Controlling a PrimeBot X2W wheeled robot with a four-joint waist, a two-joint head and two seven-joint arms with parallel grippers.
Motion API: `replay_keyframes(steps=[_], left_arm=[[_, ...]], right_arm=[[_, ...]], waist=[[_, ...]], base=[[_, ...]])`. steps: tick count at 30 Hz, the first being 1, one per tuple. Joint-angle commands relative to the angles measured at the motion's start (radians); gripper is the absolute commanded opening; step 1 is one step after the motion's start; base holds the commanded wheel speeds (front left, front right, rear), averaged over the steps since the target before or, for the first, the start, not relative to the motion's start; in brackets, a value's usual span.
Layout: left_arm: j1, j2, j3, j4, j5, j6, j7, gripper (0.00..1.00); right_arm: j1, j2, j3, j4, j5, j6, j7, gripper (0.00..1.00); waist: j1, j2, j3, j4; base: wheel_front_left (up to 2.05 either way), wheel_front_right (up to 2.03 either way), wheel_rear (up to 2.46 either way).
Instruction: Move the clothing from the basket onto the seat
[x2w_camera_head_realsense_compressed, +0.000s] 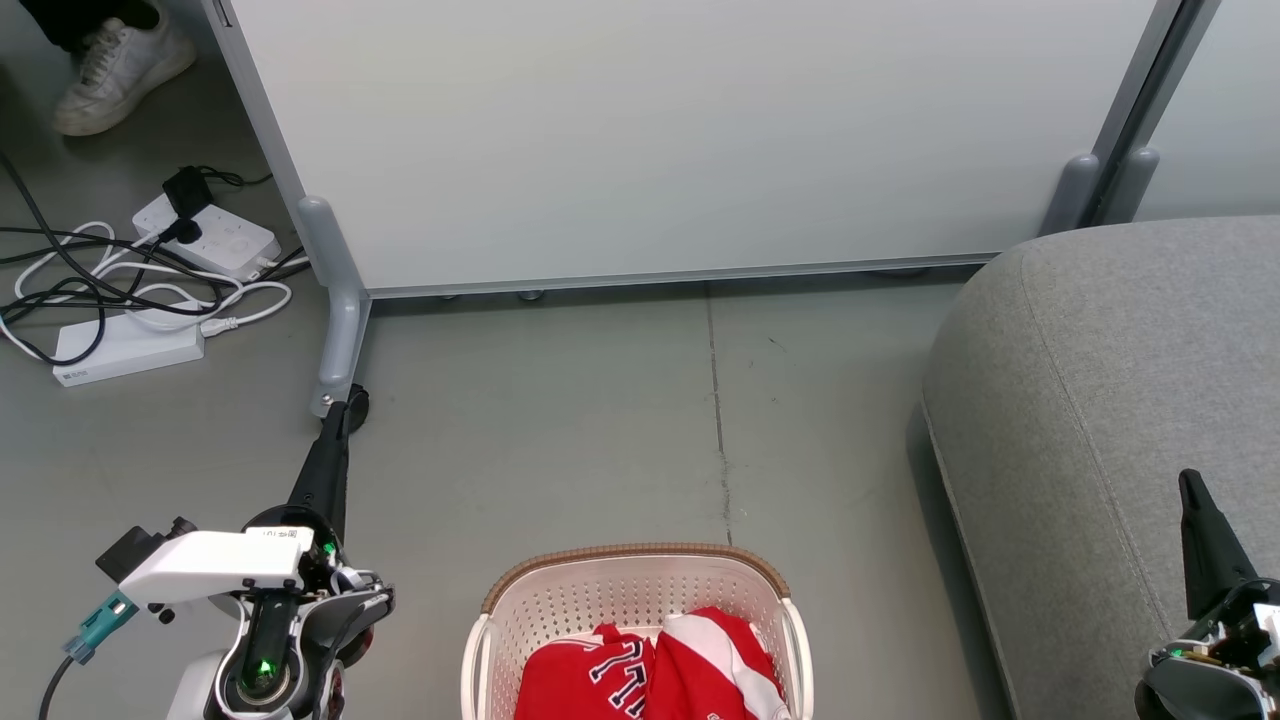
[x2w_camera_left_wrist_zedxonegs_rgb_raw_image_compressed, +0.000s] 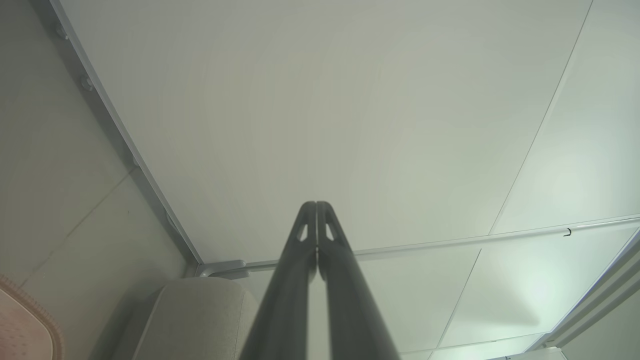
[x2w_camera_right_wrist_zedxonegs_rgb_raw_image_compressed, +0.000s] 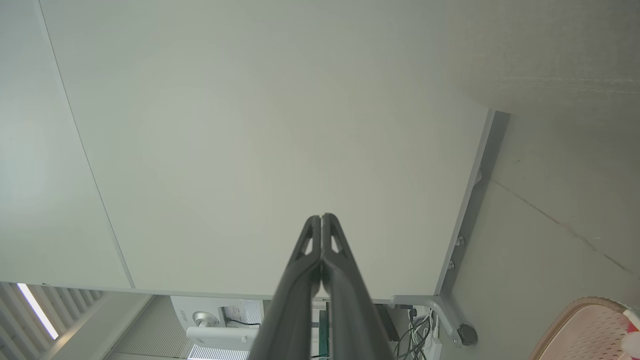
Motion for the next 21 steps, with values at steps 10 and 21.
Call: replay_keyframes(steps=[10,21], left_arm=[[0.028,-0.006,-0.004,0.023,0.000,0.000,0.000,1.00],[0.057,-0.006,0.015,-0.002,-0.001,0.000,-0.046,1.00]], right_arm=[[0.017,0.014,0.006,0.024,0.000,0.000,0.000,1.00],[0.012,0.013,0.039,0.016,-0.050,0.000,-0.050,1.00]], waist=[[0.0000,-0.0001,0.000,0.000],[0.0000,-0.0001,-0.005,-0.003]], base=[[0.00,0.00,0.00],[0.00,0.00,0.00]])
